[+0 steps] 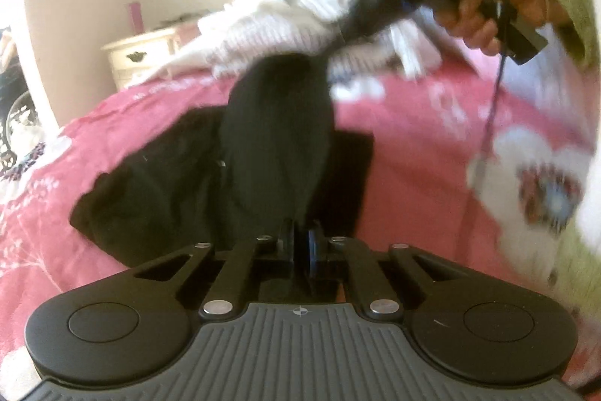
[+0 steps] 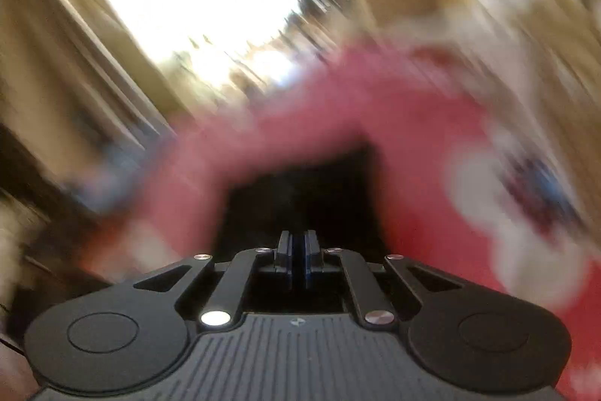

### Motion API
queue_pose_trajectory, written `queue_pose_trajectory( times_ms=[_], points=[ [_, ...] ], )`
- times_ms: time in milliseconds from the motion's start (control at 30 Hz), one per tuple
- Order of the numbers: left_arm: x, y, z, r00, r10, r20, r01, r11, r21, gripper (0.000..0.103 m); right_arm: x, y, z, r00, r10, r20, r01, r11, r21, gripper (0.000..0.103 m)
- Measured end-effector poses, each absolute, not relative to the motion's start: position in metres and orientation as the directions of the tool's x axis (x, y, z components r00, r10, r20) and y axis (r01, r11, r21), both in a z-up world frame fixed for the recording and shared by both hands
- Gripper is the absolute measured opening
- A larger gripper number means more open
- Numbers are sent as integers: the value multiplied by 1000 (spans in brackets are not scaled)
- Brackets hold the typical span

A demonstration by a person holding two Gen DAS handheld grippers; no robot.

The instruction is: Fold clothes

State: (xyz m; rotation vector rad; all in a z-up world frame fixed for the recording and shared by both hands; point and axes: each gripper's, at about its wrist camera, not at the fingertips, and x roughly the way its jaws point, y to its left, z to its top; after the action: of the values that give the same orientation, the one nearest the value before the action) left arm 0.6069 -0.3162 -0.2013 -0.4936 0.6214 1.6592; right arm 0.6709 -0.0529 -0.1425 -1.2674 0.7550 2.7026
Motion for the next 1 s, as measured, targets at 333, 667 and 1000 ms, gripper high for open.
queue_pose_trajectory(
  times_ms=[333,667,1000],
  points=[
    [621,-321,-212,-164,735,-658,-978,-37,204,5,678,-49,-174,-617,-122,-778,-310,-870,383,6],
    [605,-337,-198,-79,718,-692,-996,-30,82,33,691,-55,-160,-591,-46,-806,-316,-905,284,33],
    [562,-319,-197,-108,725,-680,-982,-184,-40,33,671,-83,-149,-660,-39,-751,-154,-971,185,14]
  ],
)
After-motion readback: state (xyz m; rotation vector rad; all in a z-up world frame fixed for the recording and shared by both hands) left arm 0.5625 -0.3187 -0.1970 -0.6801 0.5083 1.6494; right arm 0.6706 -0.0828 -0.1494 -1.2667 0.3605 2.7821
